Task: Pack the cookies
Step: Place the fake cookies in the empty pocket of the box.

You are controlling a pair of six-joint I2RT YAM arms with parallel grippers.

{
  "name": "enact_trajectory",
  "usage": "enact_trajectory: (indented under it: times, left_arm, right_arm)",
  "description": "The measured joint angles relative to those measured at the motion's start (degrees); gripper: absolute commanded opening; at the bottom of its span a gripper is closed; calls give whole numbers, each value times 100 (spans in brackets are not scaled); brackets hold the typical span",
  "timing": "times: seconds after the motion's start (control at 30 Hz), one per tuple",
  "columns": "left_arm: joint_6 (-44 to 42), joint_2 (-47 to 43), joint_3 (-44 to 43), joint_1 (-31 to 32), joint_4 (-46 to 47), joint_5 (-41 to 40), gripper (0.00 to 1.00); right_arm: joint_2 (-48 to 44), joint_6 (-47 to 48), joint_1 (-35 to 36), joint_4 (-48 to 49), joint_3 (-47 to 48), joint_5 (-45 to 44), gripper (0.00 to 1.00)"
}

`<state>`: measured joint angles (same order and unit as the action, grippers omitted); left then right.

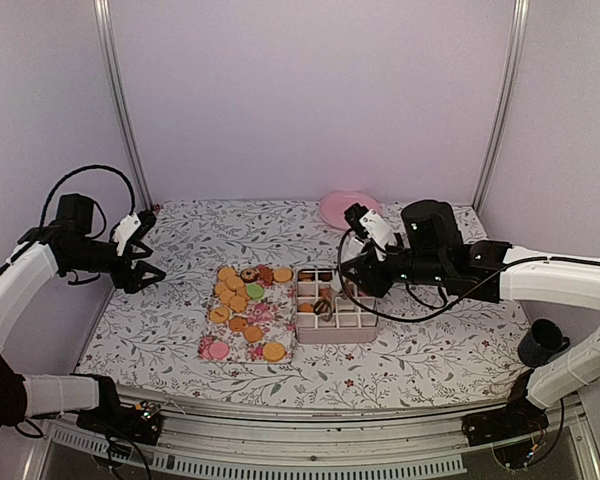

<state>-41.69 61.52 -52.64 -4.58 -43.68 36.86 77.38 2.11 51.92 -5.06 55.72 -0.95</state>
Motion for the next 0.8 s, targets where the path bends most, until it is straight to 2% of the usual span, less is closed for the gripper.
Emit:
enact_trajectory:
  times: [0.17,0.43,0.67,0.8]
  left_arm:
    - [0,0,0,0,0,0,80]
    - [9,0,0,0,0,0,80]
    - [22,0,0,0,0,-2,80]
    - [22,0,0,0,0,-2,80]
  right_arm:
    - [-7,0,0,-2,0,17,42]
    - [-20,20,-9,0,116,20,29]
    - [-50,31,-15,118,251,17,27]
    - [-26,31,-15,190,256,13,20]
